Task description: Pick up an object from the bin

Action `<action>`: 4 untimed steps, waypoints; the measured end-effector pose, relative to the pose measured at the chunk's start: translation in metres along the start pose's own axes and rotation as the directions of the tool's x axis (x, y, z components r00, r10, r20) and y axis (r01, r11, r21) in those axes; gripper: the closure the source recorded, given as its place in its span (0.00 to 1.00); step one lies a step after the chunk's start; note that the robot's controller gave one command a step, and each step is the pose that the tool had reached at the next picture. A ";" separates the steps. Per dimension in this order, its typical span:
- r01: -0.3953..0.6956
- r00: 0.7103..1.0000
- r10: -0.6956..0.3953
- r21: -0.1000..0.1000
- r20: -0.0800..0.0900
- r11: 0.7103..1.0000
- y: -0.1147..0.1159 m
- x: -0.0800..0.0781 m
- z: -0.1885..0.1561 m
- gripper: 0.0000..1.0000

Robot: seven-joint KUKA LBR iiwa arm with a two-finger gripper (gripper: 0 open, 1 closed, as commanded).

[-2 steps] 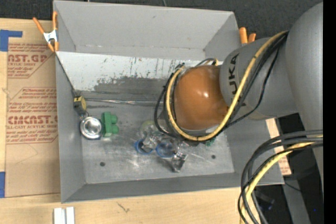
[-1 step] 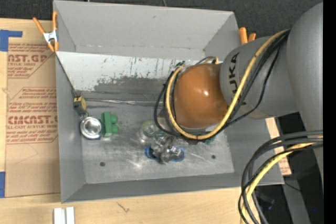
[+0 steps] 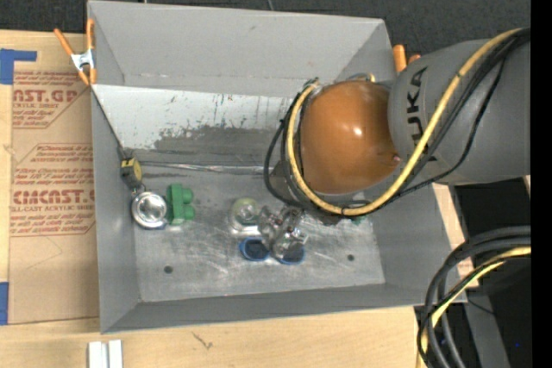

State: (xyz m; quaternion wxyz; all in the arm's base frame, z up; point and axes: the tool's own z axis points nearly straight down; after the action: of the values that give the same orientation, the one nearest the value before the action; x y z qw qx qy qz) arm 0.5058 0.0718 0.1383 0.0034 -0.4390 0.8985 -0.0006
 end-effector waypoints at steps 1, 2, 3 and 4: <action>0.000 1.000 0.000 -0.005 -0.004 1.000 0.001 0.001 0.004 0.00; 0.087 0.996 -0.087 -0.003 0.004 0.996 -0.002 -0.007 0.068 0.00; 0.024 1.000 -0.024 -0.004 0.005 1.000 -0.029 0.007 0.066 0.00; 0.024 1.000 -0.024 -0.003 -0.005 1.000 -0.031 0.010 0.064 1.00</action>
Offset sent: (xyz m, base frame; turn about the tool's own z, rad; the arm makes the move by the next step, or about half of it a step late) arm 0.0000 0.0000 0.0000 0.0000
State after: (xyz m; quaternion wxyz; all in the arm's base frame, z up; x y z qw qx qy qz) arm 0.5249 0.0451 0.0740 0.0004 -0.4497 0.8932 -0.0005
